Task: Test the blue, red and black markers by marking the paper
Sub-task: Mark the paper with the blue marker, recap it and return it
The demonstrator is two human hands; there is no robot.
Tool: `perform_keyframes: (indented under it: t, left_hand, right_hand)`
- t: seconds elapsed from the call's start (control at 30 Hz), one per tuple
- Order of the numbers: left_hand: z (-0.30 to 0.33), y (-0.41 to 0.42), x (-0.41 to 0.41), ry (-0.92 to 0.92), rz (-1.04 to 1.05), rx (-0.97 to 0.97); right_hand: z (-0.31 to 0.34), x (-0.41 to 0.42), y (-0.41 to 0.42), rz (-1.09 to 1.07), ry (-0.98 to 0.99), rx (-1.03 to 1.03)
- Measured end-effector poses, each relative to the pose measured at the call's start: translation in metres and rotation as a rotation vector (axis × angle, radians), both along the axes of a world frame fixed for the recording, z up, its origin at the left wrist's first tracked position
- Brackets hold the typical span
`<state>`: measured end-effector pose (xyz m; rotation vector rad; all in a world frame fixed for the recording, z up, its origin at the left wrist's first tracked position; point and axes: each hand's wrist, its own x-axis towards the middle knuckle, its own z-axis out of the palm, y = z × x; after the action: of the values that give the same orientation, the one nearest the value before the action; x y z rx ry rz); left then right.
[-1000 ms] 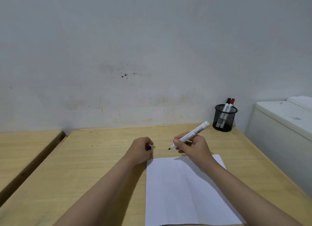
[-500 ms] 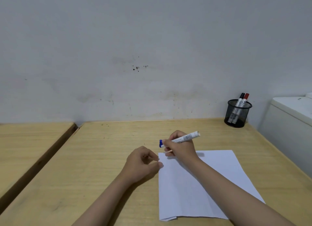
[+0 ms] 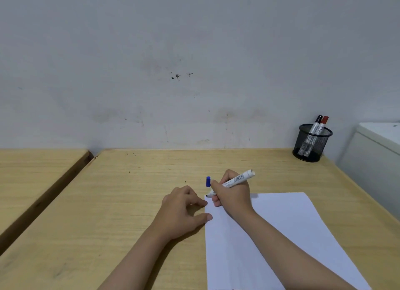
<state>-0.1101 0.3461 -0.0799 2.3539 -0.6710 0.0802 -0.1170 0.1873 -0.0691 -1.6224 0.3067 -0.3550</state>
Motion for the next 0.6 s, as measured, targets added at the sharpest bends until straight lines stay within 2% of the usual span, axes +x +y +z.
perform_keyframes:
  t: [0.37,0.6]
  left_hand:
    - [0.0005,-0.002,-0.0009,-0.031,0.004,0.036]
    - [-0.0001,-0.0011,0.0,-0.061,-0.004,0.023]
  right_hand:
    - [-0.003,0.0021,0.0014,0.038,-0.003,-0.058]
    - [0.0009,0.0018,0.0005,0.071,0.045,-0.022]
